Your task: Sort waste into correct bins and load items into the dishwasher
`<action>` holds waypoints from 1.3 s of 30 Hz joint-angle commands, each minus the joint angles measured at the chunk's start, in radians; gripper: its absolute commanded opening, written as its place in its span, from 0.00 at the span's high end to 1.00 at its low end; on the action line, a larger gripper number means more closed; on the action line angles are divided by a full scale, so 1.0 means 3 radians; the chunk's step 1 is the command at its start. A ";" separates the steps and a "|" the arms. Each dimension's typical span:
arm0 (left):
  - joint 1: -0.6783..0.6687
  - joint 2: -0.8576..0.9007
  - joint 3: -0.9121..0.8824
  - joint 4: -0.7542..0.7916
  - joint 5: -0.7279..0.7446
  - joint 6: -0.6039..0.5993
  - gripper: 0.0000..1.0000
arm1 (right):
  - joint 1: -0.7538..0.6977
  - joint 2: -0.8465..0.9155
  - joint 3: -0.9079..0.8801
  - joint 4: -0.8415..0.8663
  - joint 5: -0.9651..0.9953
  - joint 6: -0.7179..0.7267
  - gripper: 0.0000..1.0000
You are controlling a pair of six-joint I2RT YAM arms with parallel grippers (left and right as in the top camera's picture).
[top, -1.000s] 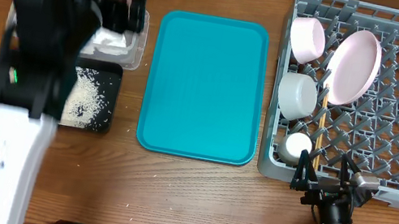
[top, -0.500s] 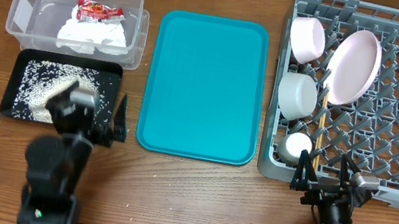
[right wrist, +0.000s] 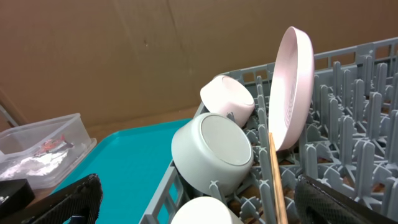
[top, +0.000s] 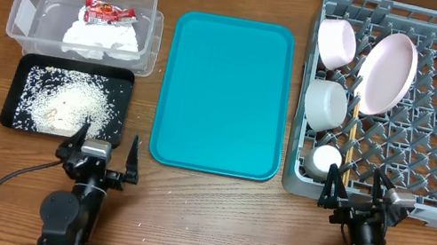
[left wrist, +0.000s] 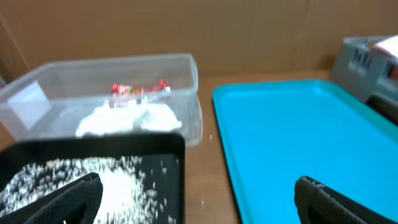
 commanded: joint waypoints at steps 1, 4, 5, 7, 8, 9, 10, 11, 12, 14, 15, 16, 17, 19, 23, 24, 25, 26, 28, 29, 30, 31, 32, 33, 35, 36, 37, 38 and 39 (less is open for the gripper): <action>-0.0017 -0.0202 -0.0011 0.0006 -0.0094 0.0041 0.00 | 0.0019 -0.0039 -0.0036 0.0013 0.0005 0.0003 0.00; -0.0070 -0.0187 -0.0011 -0.0010 -0.0099 0.0042 0.00 | 0.0019 -0.0039 -0.0036 0.0013 0.0005 0.0003 0.00; -0.0070 -0.0187 -0.0011 -0.0010 -0.0098 0.0041 0.00 | 0.0019 -0.0039 -0.0036 0.0013 0.0004 0.0003 0.00; -0.0070 -0.0187 -0.0011 -0.0011 -0.0098 0.0041 0.00 | 0.0019 -0.0039 -0.0036 0.0013 0.0004 0.0003 0.00; -0.0070 -0.0187 -0.0011 -0.0011 -0.0098 0.0042 0.00 | 0.0019 -0.0039 -0.0036 0.0013 0.0005 0.0003 0.00; -0.0070 -0.0187 -0.0011 -0.0011 -0.0099 0.0041 0.00 | 0.0019 -0.0039 -0.0036 0.0013 0.0005 0.0003 0.00; -0.0070 -0.0187 -0.0011 -0.0011 -0.0098 0.0041 0.00 | 0.0019 -0.0039 -0.0036 0.0013 0.0005 0.0003 0.00; -0.0070 -0.0187 -0.0011 -0.0011 -0.0098 0.0041 0.00 | 0.0019 -0.0039 -0.0036 0.0013 0.0004 0.0003 0.00; -0.0070 -0.0187 -0.0011 -0.0011 -0.0098 0.0041 0.00 | 0.0019 -0.0039 -0.0036 0.0013 0.0005 0.0003 0.00; -0.0070 -0.0187 -0.0011 -0.0011 -0.0098 0.0041 0.00 | 0.0019 -0.0039 -0.0036 0.0013 0.0004 0.0003 0.00; -0.0070 -0.0187 -0.0011 -0.0011 -0.0098 0.0041 0.00 | 0.0019 -0.0039 -0.0036 0.0013 0.0005 0.0003 0.00; -0.0070 -0.0187 -0.0011 -0.0011 -0.0098 0.0041 0.00 | 0.0019 -0.0039 -0.0036 0.0013 0.0005 0.0003 0.00; -0.0070 -0.0187 -0.0011 -0.0011 -0.0098 0.0041 0.00 | 0.0019 -0.0039 -0.0036 0.0013 0.0005 0.0003 0.00; -0.0070 -0.0187 -0.0011 -0.0011 -0.0098 0.0041 0.00 | 0.0019 -0.0039 -0.0036 0.0013 0.0004 0.0003 0.00; -0.0070 -0.0187 -0.0011 -0.0011 -0.0098 0.0041 0.00 | 0.0019 -0.0039 -0.0036 0.0013 0.0005 0.0003 0.00; -0.0070 -0.0187 -0.0011 -0.0011 -0.0098 0.0041 0.00 | 0.0019 -0.0039 -0.0036 0.0013 0.0005 0.0003 0.00; -0.0070 -0.0187 -0.0011 -0.0011 -0.0099 0.0041 0.00 | 0.0019 -0.0039 -0.0036 0.0013 0.0005 0.0003 0.00; -0.0070 -0.0187 -0.0011 -0.0011 -0.0098 0.0041 0.00 | 0.0019 -0.0039 -0.0036 0.0013 0.0005 0.0003 0.00; -0.0070 -0.0187 -0.0011 -0.0011 -0.0098 0.0041 0.00 | 0.0019 -0.0039 -0.0036 0.0013 0.0005 0.0003 0.00; -0.0070 -0.0187 -0.0011 -0.0011 -0.0098 0.0041 0.00 | 0.0019 -0.0039 -0.0036 0.0013 0.0005 0.0003 0.00; -0.0070 -0.0187 -0.0011 -0.0011 -0.0098 0.0041 0.00 | 0.0019 -0.0039 -0.0036 0.0013 0.0005 0.0003 0.00; -0.0070 -0.0187 -0.0011 -0.0011 -0.0098 0.0041 0.00 | 0.0019 -0.0039 -0.0036 0.0013 0.0005 0.0003 0.00; -0.0070 -0.0187 -0.0011 -0.0011 -0.0098 0.0041 0.00 | 0.0019 -0.0039 -0.0036 0.0013 0.0005 0.0003 0.00; -0.0070 -0.0187 -0.0011 -0.0011 -0.0098 0.0041 0.00 | 0.0019 -0.0039 -0.0036 0.0013 0.0005 0.0003 0.00; -0.0070 -0.0187 -0.0011 -0.0011 -0.0098 0.0041 0.00 | 0.0019 -0.0039 -0.0036 0.0011 0.0005 0.0003 0.00; -0.0070 -0.0187 -0.0011 -0.0011 -0.0098 0.0041 0.00 | 0.0019 -0.0039 -0.0036 0.0011 0.0005 0.0003 0.00; -0.0070 -0.0187 -0.0011 -0.0011 -0.0098 0.0041 0.00 | 0.0019 -0.0039 -0.0036 0.0013 0.0004 0.0003 0.00; -0.0070 -0.0187 -0.0011 -0.0011 -0.0098 0.0041 0.01 | 0.0019 -0.0039 -0.0036 0.0013 0.0005 0.0003 0.00; -0.0070 -0.0187 -0.0011 -0.0011 -0.0098 0.0041 0.00 | 0.0019 -0.0039 -0.0036 0.0013 0.0005 0.0003 0.00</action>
